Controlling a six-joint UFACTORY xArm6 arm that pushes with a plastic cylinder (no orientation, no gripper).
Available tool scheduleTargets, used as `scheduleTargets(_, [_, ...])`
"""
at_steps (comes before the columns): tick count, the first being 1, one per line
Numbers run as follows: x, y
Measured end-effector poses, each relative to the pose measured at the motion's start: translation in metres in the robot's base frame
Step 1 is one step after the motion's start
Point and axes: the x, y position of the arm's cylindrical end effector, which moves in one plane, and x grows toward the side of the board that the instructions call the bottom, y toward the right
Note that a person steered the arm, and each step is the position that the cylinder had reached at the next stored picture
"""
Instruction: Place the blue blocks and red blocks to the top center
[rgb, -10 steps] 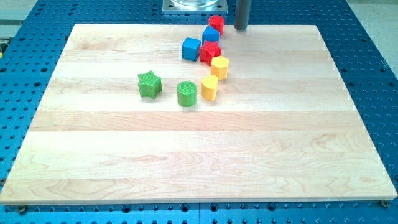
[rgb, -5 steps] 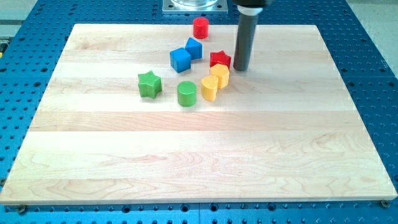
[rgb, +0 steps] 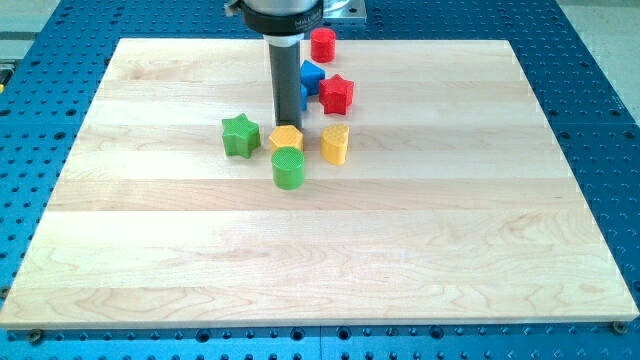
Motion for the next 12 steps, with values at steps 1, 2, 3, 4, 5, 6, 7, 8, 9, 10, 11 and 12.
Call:
scheduleTargets(1, [-0.021,0.012])
scheduleTargets(2, [-0.027,0.009])
scheduleTargets(3, [0.006,0.013])
scheduleTargets(4, [0.011,0.074])
scheduleTargets(5, [-0.01,0.075])
scheduleTargets(6, [-0.016,0.077])
scheduleTargets(7, [-0.02,0.087])
scheduleTargets(8, [-0.026,0.064])
scheduleTargets(9, [-0.024,0.105])
scheduleTargets(10, [-0.06,0.142])
scheduleTargets(11, [-0.117,0.142])
scheduleTargets(12, [-0.153,0.136])
